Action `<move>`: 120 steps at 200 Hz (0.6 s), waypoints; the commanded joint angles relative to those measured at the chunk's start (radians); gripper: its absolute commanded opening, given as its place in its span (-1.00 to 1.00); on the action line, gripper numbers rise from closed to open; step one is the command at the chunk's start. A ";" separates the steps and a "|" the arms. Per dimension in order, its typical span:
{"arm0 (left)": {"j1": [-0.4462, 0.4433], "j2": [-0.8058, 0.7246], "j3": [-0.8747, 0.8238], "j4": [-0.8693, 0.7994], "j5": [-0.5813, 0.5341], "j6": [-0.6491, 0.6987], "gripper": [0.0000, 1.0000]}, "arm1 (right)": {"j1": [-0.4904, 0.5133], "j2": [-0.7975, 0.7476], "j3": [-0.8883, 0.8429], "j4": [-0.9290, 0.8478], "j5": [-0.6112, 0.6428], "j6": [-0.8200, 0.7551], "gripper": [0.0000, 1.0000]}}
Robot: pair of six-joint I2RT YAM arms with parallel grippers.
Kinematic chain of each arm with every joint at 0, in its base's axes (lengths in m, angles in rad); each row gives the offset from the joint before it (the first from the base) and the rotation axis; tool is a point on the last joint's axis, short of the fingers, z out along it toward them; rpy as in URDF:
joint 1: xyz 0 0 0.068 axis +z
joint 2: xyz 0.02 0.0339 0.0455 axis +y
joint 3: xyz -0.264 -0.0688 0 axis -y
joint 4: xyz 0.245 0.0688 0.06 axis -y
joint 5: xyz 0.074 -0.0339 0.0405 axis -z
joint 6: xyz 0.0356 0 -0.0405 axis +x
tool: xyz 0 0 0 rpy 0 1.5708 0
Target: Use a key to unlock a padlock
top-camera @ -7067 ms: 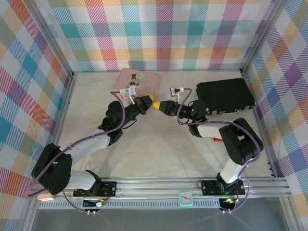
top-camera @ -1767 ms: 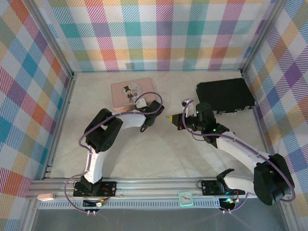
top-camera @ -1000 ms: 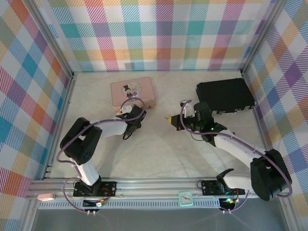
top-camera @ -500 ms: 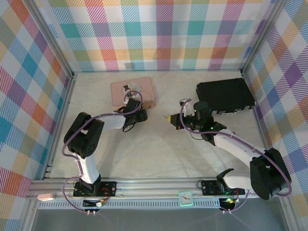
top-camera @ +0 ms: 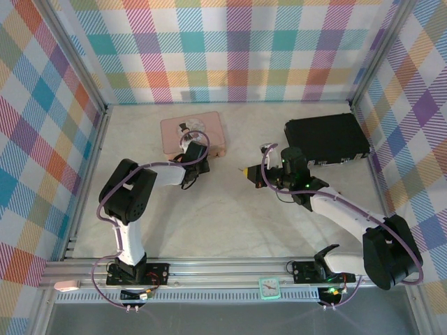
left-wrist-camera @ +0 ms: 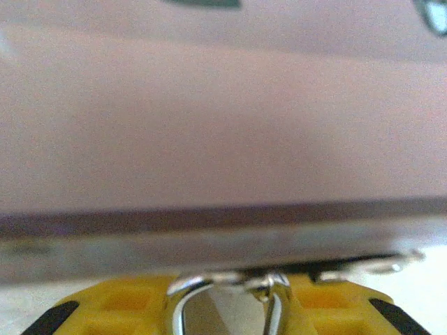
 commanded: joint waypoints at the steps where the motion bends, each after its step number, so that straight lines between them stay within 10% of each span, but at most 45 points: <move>1: -0.001 0.033 -0.033 0.054 0.065 -0.016 -0.51 | -0.004 -0.004 0.032 0.010 -0.010 0.010 -1.00; 24: -0.002 0.013 -0.055 0.054 0.091 -0.046 -0.53 | -0.004 -0.001 0.036 0.012 -0.012 0.012 -1.00; 69: -0.004 -0.009 -0.123 0.112 0.135 -0.096 0.04 | -0.004 0.004 0.034 0.018 -0.016 0.018 -1.00; 120: -0.015 0.010 -0.097 0.040 0.086 -0.093 -0.07 | -0.004 -0.007 0.033 0.013 -0.013 0.016 -1.00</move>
